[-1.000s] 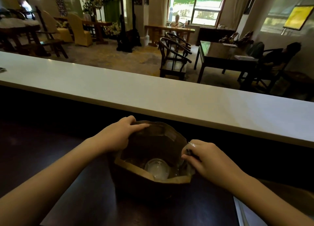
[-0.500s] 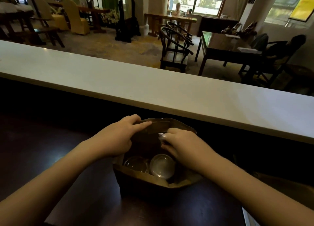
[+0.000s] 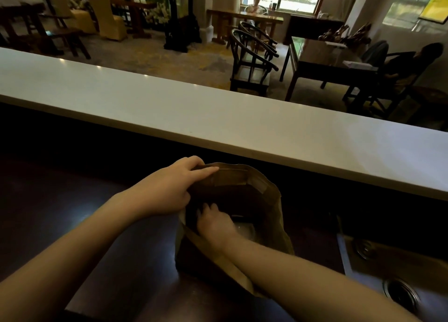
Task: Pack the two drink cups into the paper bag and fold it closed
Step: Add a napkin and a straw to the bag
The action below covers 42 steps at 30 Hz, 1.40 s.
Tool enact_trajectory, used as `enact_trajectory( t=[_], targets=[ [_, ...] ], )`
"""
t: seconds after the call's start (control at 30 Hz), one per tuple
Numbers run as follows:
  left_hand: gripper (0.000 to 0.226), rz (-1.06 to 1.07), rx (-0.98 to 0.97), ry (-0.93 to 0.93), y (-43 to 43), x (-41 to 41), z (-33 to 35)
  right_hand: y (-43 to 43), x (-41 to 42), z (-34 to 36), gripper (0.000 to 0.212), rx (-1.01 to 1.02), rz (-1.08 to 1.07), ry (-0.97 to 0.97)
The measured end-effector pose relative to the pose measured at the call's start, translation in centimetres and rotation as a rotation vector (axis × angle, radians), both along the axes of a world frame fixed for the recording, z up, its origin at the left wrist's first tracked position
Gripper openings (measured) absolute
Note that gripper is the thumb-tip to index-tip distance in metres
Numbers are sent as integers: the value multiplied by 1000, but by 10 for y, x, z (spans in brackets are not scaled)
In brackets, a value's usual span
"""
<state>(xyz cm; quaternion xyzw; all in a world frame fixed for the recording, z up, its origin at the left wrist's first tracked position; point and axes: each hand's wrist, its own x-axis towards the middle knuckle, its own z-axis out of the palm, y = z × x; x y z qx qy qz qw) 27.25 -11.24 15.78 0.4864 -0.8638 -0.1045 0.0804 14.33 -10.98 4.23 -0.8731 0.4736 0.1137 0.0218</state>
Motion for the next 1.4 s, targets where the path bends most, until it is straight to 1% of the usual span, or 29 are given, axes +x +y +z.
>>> enact_trajectory(
  t=[0.07,0.13,0.2,0.27,0.4,0.6,0.77,0.93,1.17,1.23,1.27,1.33,1.4],
  targets=[
    [74,-6,-2,-2,0,2,0,7,2,-11,41,87,-78,-32],
    [73,-26,-4,-2,1,3,-1,14,0,-20,50,138,-123,-20],
    [73,-41,-9,-8,3,2,-1,20,-6,-26,60,112,-131,5],
    [72,-52,-11,-8,4,0,-1,22,-12,-30,63,79,-143,16],
    [74,-74,-1,-23,6,1,2,24,-19,-40,74,182,-199,78],
    [75,-104,17,-50,7,-1,2,18,-23,-50,73,236,-202,17],
    [76,-133,16,-75,6,2,2,14,-26,-40,73,268,-198,-34],
    [85,-188,30,-107,8,7,4,18,-32,-25,79,246,-209,-39],
    [98,-222,54,-128,18,14,8,28,-52,11,100,249,-224,-56],
    [100,-189,77,-54,22,18,7,32,-70,30,103,262,-206,-86],
    [100,-153,104,26,25,19,5,34,-79,41,103,275,-201,-114],
    [96,-59,228,294,34,21,0,40,-99,62,102,282,-188,-159],
    [95,-9,409,590,48,22,-7,46,-117,80,97,241,-150,-190]
  ],
)
